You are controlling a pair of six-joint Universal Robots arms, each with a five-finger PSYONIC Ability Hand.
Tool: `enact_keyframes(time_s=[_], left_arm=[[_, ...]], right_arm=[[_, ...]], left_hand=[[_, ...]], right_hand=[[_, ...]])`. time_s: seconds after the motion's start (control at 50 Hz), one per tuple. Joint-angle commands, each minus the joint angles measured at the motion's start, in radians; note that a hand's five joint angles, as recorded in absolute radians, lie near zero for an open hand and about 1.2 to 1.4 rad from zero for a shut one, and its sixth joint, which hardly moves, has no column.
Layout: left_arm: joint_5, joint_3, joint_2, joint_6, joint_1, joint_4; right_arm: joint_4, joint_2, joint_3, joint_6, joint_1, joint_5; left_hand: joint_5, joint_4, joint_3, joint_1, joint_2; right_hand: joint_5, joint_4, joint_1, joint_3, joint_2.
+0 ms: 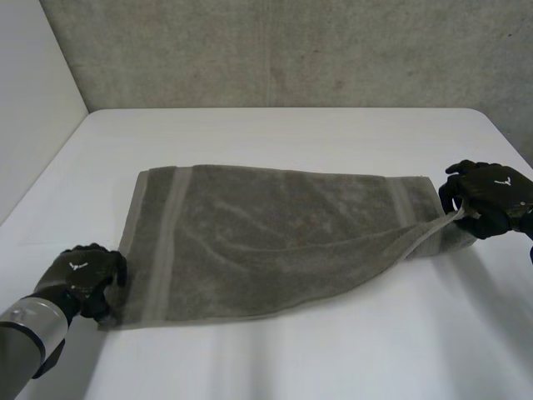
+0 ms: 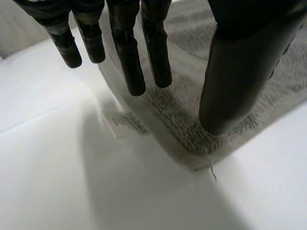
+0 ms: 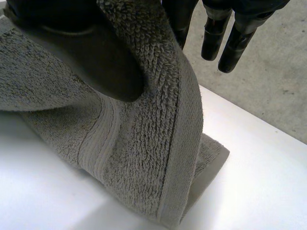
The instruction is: Fold the towel.
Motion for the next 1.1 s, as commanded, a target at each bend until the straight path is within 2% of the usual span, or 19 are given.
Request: enact_keyframes(time_s=[0.02,0.68,1.1], left_arm=[[-0.001,-0.028,0.087,-0.006,0.002,0.000],[-0.001,-0.097,0.058,-0.006,0.005,0.011],[-0.003,-0.083,-0.008,-0.004,0.005,0.073]], right_arm=[[0.000,0.000,0.001,0.000,0.001,-0.001],[-0.002,0.000,0.002,0.000,-0.001,-0.015],[-0.002,0.003,0.003,0.000,-0.004,-0.043]], left_hand=[[-0.011,-0.050,-0.043,-0.027,-0.029],[0.006,-0.050,-0.043,-0.010,-0.011],[0.006,-0.050,-0.043,-0.010,-0.011]], right_hand=[[0.074,-0.060,0.094,-0.007,0.096],[0.074,-0.060,0.094,-0.007,0.096],[0.074,-0.060,0.094,-0.007,0.096]])
